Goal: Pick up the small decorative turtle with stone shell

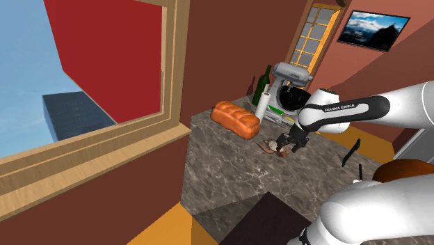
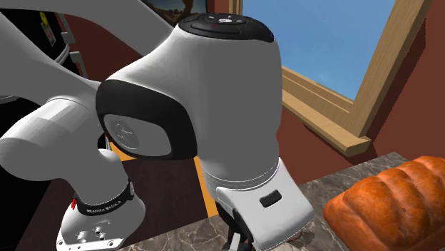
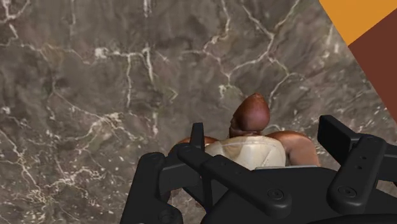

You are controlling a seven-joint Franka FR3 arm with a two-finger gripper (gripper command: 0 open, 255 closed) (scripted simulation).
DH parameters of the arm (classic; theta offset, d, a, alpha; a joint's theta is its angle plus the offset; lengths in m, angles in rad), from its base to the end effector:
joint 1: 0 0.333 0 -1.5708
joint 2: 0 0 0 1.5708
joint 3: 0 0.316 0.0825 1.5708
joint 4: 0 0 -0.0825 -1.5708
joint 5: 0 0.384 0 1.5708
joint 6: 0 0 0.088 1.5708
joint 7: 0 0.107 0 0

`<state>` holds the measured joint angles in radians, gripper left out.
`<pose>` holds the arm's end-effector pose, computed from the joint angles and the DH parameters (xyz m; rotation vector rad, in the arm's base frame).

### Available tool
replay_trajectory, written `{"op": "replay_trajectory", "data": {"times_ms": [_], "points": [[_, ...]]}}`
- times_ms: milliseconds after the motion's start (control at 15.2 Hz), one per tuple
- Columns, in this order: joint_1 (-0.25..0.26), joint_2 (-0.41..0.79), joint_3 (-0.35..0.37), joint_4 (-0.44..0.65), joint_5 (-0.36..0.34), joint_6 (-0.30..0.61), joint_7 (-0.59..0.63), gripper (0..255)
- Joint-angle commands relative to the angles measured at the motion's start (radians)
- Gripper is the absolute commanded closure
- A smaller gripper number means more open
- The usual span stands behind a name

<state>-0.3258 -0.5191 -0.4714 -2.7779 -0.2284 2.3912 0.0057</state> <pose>0.2655 -0.2533 0.3552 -2.9749 0.9174 -0.1831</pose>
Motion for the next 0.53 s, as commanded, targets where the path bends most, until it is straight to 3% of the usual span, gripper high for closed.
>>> {"op": "replay_trajectory", "data": {"times_ms": [0, 330, 396, 462], "points": [[0.003, 0.025, -0.011, -0.011, 0.0, 0.036, -0.006, 0], [0.012, 0.072, -0.03, -0.032, 0.004, 0.104, -0.016, 0], [0.011, 0.072, -0.029, -0.034, 0.004, 0.105, -0.015, 255], [0.012, 0.072, -0.029, -0.034, 0.004, 0.106, -0.015, 255]]}}
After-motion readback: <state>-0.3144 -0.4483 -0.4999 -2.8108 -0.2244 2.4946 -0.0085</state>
